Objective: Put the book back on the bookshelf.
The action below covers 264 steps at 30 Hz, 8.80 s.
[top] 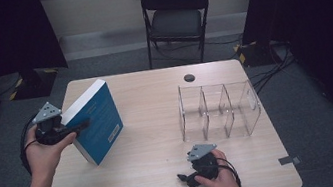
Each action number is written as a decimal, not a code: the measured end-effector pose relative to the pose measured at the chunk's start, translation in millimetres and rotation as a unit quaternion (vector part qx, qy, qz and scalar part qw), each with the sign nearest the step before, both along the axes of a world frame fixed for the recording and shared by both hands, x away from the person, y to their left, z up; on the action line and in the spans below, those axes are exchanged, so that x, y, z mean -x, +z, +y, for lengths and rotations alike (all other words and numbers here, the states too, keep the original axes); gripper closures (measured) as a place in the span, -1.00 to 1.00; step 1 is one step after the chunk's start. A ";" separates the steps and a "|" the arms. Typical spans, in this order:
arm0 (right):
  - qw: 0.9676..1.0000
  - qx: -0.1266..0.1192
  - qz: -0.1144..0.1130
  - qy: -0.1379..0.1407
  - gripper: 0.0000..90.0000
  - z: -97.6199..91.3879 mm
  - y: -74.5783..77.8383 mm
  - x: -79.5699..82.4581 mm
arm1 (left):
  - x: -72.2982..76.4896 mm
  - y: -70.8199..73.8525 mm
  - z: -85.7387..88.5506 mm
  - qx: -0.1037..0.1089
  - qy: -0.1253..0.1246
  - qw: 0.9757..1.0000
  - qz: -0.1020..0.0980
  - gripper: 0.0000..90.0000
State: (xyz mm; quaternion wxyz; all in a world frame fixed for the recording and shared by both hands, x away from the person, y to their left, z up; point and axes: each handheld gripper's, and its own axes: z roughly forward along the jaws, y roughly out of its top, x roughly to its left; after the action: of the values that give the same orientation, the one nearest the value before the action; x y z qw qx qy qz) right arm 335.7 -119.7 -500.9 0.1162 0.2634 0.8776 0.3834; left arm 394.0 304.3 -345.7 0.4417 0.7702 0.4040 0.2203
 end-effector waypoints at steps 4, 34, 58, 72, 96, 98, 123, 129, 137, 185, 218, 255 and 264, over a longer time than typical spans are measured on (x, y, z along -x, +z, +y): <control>1.000 0.000 0.000 0.000 -0.70 0.0 0.0 0.0 | 0.8 0.7 -1.2 -0.006 -0.003 1.000 0.001 0.31; 1.000 0.000 0.000 0.000 -0.70 0.0 0.0 0.0 | 1.3 4.2 -5.3 -0.002 -0.001 1.000 0.029 0.36; 1.000 0.000 0.001 -0.003 -0.70 0.6 0.0 0.0 | 48.3 4.5 10.4 0.002 -0.031 0.999 0.035 0.35; 1.000 -0.001 0.001 -0.004 -0.70 1.5 -0.1 -0.9 | 37.6 32.8 3.7 -0.059 -0.044 0.995 0.061 0.21; 1.000 -0.001 0.001 -0.004 -0.70 1.5 -0.1 -0.9 | 25.9 32.8 -5.0 -0.075 -0.047 0.991 0.106 0.30; 1.000 -0.001 0.001 -0.004 -0.70 1.5 -0.1 -0.9 | 26.9 32.3 -5.3 -0.062 -0.044 0.991 0.109 0.32; 1.000 -0.001 0.000 -0.003 -0.70 1.4 -0.1 -1.6 | 39.6 46.5 -82.3 -0.039 -0.160 0.982 0.091 0.35; 1.000 -0.001 0.000 -0.003 -0.70 1.4 -0.1 -1.5 | 52.1 46.5 -104.3 -0.036 -0.200 0.975 0.092 0.35; 1.000 -0.001 0.003 -0.003 -0.70 1.2 -0.1 -1.5 | 60.4 36.3 -104.8 -0.043 -0.216 0.971 0.091 0.34; 0.998 0.017 0.048 0.034 -0.57 -1.7 21.6 -4.8 | 88.7 -7.7 -71.1 -0.002 -0.184 0.982 0.050 0.10; 0.993 0.032 0.038 0.103 -0.56 14.4 106.8 -36.9 | 102.0 -21.7 -57.6 0.010 -0.170 0.985 0.036 0.02; 0.978 0.107 0.023 0.179 -0.54 44.8 187.3 -66.9 | 107.0 -55.1 -44.8 0.017 -0.161 0.985 0.067 -0.04; 0.972 0.118 0.024 0.204 -0.54 61.8 198.8 -72.5 | 105.6 -56.4 -45.7 0.017 -0.159 0.985 0.069 -0.07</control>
State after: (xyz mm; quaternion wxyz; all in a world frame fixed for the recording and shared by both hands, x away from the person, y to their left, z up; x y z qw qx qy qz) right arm 408.2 -57.9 -302.1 0.0453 0.0726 0.9544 0.2861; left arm 288.4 258.6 -402.1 0.4553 0.8302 0.3096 0.0871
